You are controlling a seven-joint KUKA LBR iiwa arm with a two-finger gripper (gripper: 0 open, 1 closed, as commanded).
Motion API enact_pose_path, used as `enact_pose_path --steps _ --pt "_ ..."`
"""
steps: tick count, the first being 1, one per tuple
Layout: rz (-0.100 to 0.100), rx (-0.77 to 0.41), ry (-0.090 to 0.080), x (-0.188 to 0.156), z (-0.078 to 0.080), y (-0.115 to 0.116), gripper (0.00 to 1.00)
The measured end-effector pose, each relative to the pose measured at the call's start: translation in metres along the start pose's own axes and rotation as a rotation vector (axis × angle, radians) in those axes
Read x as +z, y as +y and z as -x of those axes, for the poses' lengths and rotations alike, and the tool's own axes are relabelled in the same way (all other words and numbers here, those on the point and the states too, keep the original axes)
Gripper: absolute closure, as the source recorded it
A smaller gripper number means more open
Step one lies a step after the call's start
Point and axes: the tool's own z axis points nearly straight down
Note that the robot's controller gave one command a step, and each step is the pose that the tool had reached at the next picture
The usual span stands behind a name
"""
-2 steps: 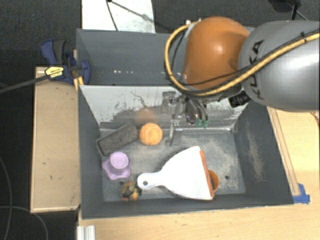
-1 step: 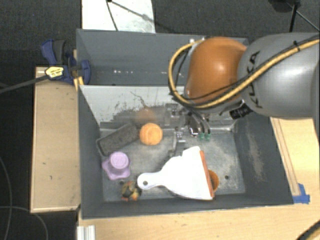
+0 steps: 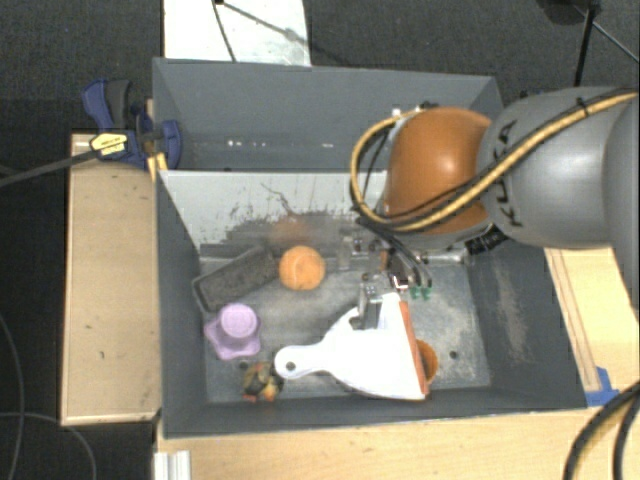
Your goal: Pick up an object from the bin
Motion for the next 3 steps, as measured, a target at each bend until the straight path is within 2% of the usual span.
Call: enact_pose_path --steps 1,2,3 --pt "0.000 -0.139 0.003 0.033 -0.023 -0.025 0.00" --pt "0.000 -0.162 0.001 0.069 0.005 -0.041 1.00" --pt "0.000 -0.159 0.001 0.069 0.005 -0.041 1.00"
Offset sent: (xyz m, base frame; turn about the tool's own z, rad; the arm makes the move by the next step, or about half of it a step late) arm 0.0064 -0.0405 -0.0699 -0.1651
